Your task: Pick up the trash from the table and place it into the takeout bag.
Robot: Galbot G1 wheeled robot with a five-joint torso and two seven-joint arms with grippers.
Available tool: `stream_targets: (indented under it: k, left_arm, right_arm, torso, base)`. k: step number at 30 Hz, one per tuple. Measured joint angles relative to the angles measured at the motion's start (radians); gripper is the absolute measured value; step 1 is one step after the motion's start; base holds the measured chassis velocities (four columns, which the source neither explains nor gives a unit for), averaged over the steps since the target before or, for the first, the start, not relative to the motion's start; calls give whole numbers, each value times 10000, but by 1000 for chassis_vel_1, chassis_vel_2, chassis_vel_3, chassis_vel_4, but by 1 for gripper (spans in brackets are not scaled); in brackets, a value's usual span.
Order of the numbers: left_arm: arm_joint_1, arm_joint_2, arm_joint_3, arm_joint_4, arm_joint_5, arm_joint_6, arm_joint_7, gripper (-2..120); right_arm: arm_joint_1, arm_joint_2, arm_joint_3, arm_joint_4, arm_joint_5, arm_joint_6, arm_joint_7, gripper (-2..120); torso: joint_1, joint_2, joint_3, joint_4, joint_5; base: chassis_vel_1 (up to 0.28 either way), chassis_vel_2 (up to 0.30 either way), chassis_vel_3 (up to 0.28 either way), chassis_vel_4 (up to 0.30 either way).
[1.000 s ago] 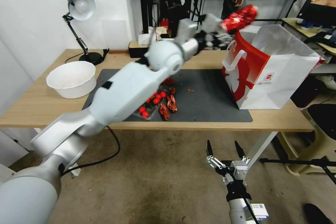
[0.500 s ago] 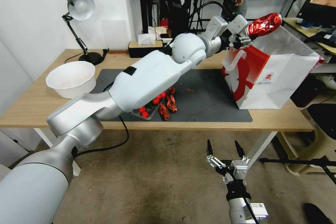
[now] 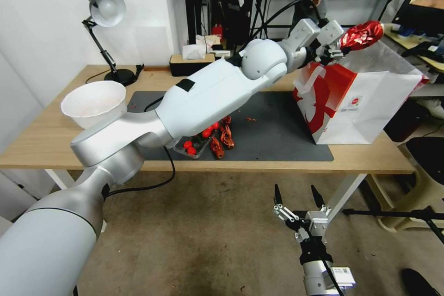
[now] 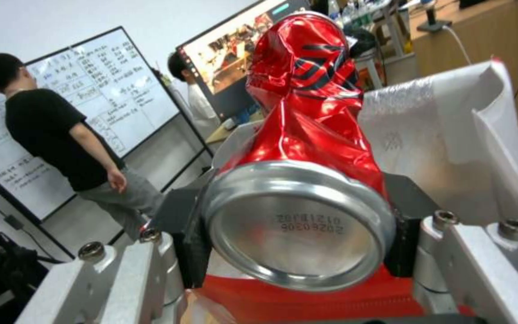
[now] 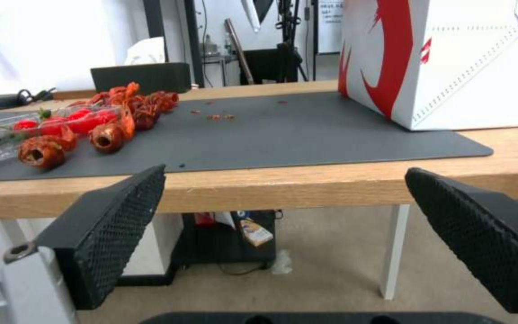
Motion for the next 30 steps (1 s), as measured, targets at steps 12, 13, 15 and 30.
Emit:
stream_targets:
  k: [12,13,15,30]
  left_arm:
    - [-204,-389,402,508,251,-16,-373,75]
    - [-204,-389,402,509,243,-20,-414,82]
    - [-204,-387,400,509,234,-22,-447,87]
    - [1694,1579,-1424,-1896,-65,391,-1750,100]
  right_arm:
    - [17,-67,18,-54,40,51,6,100]
    - [18,-76,18,-58,41,52,6,100]
    - [19,-84,20,-62,43,52,6,100]
    - [44,-70,-76,-24,46,31,-4,100]
  torso:
    - [0,0,1,-1,0]
    - [1,0,1,0,0]
    - [0,0,1,1,0]
    - [0,1,1,0,-4]
  base:
    - [0,0,0,0]
    - [0,0,0,0]
    - [0,0,0,0]
    - [0,0,0,0]
